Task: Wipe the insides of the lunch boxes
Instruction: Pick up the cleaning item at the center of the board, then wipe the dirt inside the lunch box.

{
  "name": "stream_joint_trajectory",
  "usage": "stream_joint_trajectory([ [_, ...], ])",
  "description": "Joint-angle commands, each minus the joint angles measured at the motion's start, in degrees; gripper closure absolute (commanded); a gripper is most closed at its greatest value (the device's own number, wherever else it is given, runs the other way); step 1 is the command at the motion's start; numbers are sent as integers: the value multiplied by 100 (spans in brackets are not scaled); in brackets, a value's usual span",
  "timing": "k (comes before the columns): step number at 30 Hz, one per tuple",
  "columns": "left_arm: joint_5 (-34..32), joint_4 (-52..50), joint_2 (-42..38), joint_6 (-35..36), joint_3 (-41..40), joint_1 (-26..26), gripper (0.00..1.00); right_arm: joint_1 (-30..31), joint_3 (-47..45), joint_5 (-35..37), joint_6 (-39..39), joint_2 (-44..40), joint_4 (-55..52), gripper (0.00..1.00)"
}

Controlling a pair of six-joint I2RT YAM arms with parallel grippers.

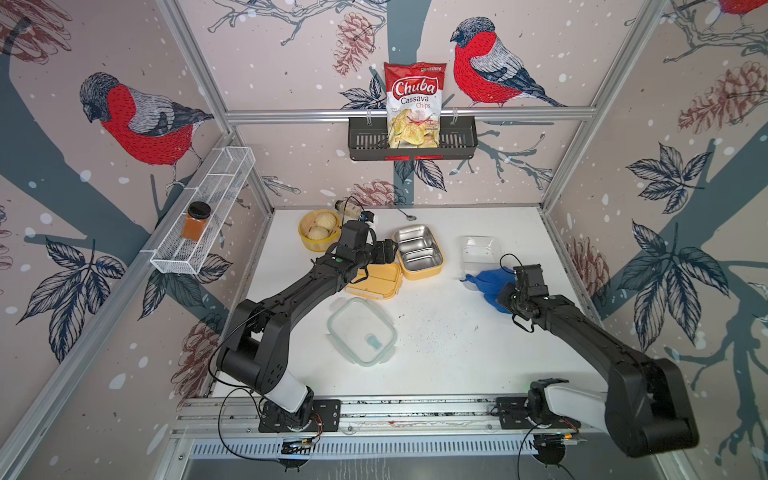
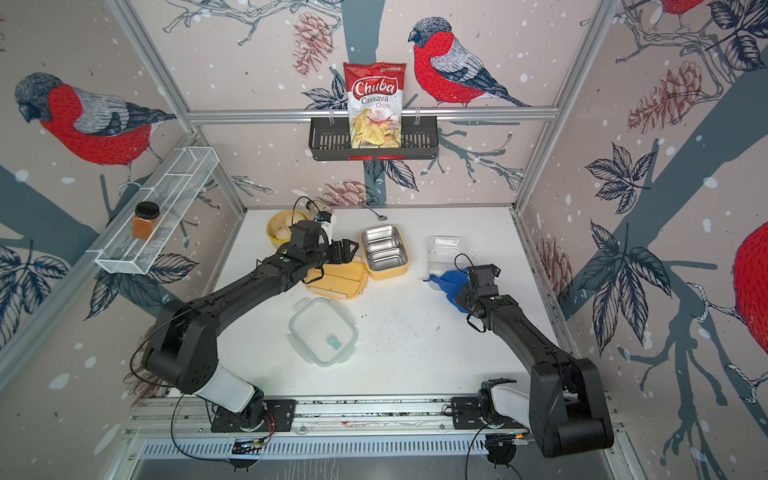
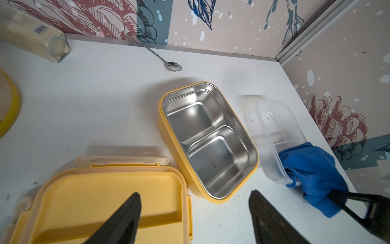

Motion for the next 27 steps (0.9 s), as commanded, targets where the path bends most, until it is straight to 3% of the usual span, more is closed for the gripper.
stream_joint_trajectory([
  [1, 78, -22, 152, -40, 183, 85, 20, 112, 269, 250, 57, -402, -635, 100],
  [9, 531, -302, 833, 77, 792, 130, 20, 761, 1723, 285, -299, -738, -850, 100],
  [18, 690, -1240, 2255, 133, 2093, 127, 25, 2015, 3431, 493, -657, 729, -654, 100],
  [27, 903, -1367, 2958, 85, 2597, 127, 35, 2206, 4304, -87, -1085, 2081, -545, 100],
])
